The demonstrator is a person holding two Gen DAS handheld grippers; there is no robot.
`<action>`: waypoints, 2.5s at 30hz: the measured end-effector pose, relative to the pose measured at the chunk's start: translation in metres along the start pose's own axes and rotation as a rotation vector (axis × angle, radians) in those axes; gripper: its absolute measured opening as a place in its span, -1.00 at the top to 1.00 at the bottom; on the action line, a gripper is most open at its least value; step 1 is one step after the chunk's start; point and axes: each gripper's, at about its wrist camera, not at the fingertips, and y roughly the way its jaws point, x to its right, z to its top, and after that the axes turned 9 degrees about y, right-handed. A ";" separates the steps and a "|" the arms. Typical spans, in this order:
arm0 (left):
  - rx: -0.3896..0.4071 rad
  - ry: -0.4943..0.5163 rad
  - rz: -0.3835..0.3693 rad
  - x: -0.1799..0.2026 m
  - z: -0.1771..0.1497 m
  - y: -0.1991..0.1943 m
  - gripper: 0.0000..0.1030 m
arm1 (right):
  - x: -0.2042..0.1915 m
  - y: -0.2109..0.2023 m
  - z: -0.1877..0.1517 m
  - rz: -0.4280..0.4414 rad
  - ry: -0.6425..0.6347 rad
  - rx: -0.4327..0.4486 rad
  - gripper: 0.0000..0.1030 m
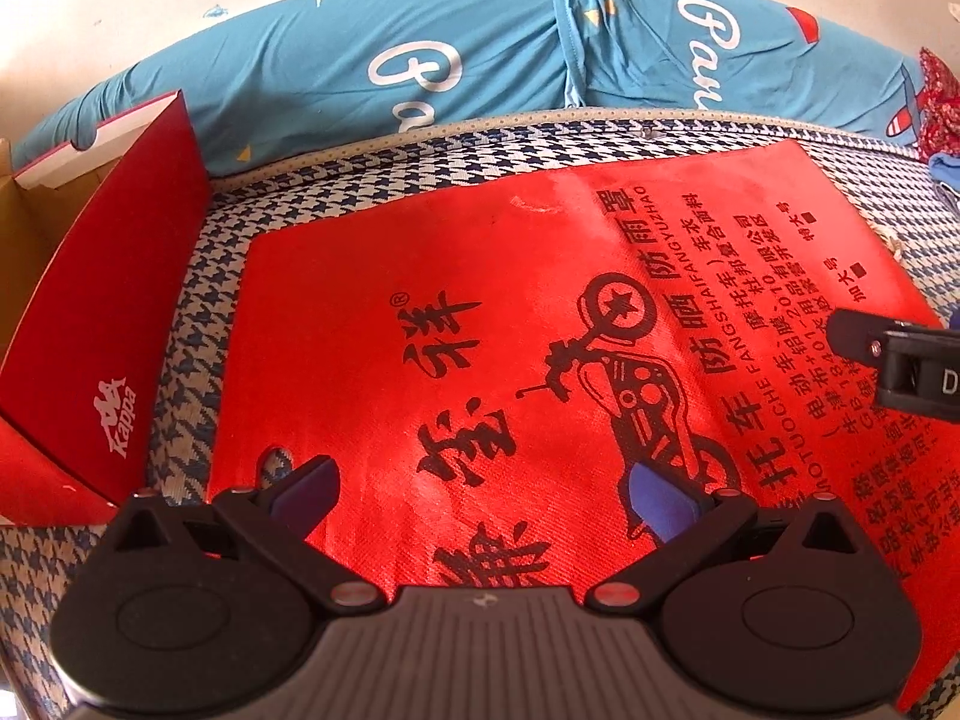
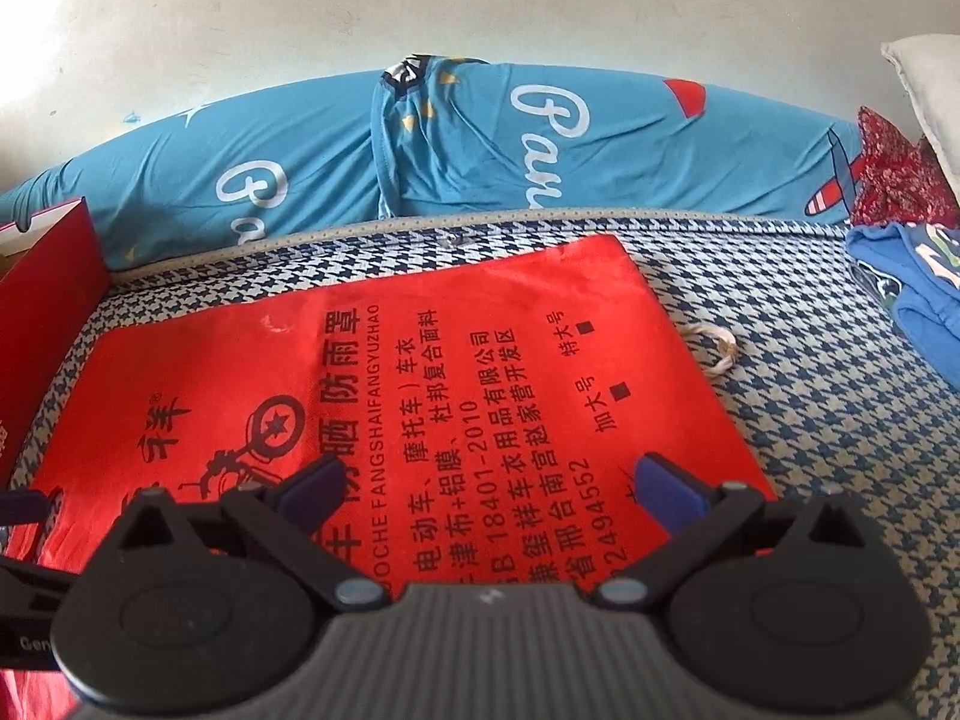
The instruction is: Fold shopping bag
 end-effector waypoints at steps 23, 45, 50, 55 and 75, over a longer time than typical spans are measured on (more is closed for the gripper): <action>-0.088 -0.079 -0.048 0.009 -0.074 -0.034 -1.00 | 0.020 -0.008 -0.018 0.006 0.009 -0.094 -0.99; -0.120 -0.027 -0.067 0.050 -0.116 -0.081 -1.00 | 0.058 -0.064 -0.060 -0.055 0.046 -0.106 -0.99; -0.097 -0.022 -0.053 0.052 -0.116 -0.093 -1.00 | 0.052 -0.073 -0.066 -0.034 0.024 -0.090 -0.99; -0.078 -0.025 -0.048 0.052 -0.115 -0.100 -1.00 | 0.046 -0.079 -0.070 -0.008 0.005 -0.079 -0.99; -0.031 -0.029 -0.072 0.064 -0.106 -0.127 -1.00 | 0.052 -0.078 -0.068 -0.005 0.070 -0.075 -0.99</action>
